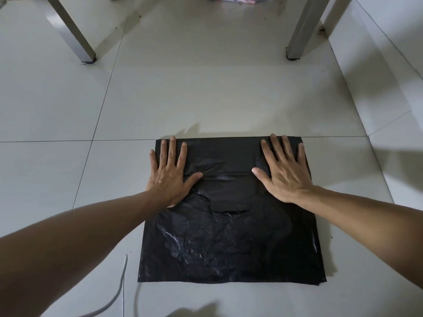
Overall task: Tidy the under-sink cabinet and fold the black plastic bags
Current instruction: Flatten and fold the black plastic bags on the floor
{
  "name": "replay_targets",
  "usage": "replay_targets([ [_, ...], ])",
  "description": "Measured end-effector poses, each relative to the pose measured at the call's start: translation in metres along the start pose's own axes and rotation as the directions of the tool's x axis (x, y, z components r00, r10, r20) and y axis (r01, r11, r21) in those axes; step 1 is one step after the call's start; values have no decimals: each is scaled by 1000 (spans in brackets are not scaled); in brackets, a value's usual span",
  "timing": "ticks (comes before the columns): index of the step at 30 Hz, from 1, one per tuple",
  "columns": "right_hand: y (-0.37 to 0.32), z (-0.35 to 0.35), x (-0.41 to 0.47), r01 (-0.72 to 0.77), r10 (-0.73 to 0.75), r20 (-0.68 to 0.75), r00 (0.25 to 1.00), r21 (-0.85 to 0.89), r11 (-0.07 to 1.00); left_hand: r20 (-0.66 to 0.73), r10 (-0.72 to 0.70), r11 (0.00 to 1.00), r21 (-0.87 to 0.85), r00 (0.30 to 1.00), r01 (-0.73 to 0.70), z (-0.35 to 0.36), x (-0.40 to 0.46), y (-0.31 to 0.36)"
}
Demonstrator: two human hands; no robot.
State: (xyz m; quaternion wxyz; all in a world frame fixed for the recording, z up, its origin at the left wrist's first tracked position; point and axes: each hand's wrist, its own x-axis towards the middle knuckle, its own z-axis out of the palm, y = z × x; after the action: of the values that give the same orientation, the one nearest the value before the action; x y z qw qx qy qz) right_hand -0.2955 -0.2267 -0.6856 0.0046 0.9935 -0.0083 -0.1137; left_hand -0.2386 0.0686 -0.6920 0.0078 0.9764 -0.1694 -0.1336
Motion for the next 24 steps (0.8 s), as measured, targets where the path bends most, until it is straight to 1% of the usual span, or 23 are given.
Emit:
replay_targets([
  [2,-3,-9,-8,79,-80,-15,997,-21,997,3,56,998,25,998,-56,-6,-7,0],
  [4,-3,-16,-23,217,-217,-42,975,-19,976,4,184,981,67,983,-184,-18,-20,-1],
  [6,-3,-20,-42,342,-341,-44,939,31,939,63,301,947,100,952,-306,-29,-38,-3],
  [8,-1,-24,-61,389,-392,22,920,84,917,164,364,912,134,917,-387,-38,-54,-6],
  [9,0,-26,-70,395,-402,69,913,98,914,223,376,898,153,899,-413,-42,-60,-7],
  [12,2,-38,-90,394,-404,198,893,90,915,373,350,879,187,859,-439,-52,-72,-9],
  [15,0,-50,-106,393,-384,290,877,28,919,393,366,869,182,844,-461,-56,-84,-14],
  [18,-5,-46,-126,413,-402,265,877,15,911,399,392,845,200,829,-495,-52,-100,-19],
  [21,-8,-24,-147,460,-452,180,874,-1,888,439,374,838,217,817,-500,-35,-115,-19],
  [24,-11,-5,-161,484,-480,90,872,-20,875,429,363,847,218,828,-484,-23,-123,-17],
])
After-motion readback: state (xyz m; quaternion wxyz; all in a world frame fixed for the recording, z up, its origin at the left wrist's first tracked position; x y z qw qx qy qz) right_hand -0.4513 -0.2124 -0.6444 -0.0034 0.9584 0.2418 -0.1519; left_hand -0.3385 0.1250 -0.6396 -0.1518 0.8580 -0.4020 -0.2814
